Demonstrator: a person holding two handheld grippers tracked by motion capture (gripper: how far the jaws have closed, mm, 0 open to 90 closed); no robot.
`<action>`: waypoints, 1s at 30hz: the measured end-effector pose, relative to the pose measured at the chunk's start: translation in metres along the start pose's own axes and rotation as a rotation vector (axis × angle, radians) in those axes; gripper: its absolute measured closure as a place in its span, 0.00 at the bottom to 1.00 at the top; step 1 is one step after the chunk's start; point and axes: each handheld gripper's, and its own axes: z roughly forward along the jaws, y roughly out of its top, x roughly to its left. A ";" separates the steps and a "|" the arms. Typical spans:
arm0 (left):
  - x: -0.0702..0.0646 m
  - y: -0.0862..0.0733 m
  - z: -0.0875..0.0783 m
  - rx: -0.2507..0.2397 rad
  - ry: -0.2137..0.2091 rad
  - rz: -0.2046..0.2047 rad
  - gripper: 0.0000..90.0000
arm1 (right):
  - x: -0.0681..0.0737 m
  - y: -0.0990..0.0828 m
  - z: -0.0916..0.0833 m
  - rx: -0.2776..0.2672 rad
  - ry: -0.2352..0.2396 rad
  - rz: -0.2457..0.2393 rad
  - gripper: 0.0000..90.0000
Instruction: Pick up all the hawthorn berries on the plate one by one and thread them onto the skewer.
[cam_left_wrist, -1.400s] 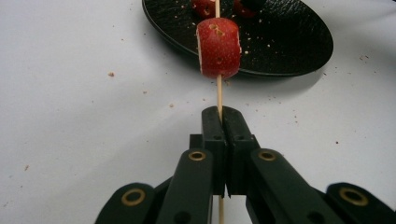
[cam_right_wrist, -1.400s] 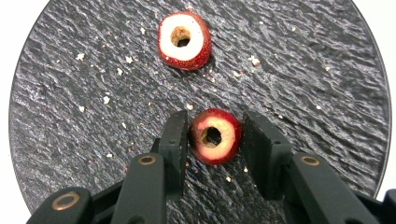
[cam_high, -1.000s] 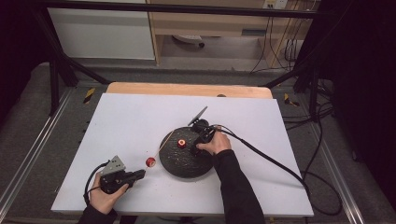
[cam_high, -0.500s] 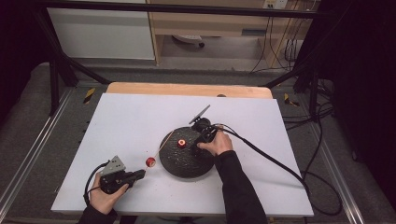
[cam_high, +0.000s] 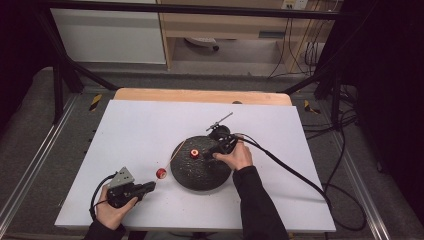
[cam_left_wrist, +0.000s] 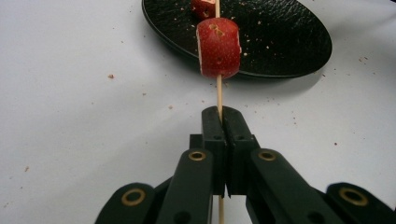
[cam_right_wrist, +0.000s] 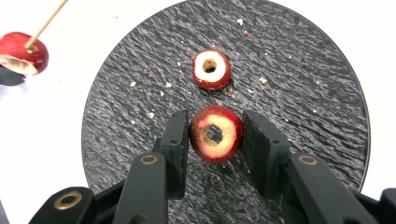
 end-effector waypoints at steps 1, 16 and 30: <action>0.000 0.000 0.000 0.000 0.000 0.000 0.98 | 0.000 -0.001 -0.001 -0.010 0.000 -0.006 0.70; -0.001 0.000 -0.001 -0.007 0.002 -0.002 0.98 | 0.003 -0.022 -0.012 -0.200 0.041 0.035 0.70; -0.002 0.000 0.000 -0.013 0.000 0.002 0.98 | 0.002 -0.046 -0.019 -0.373 0.074 0.089 0.70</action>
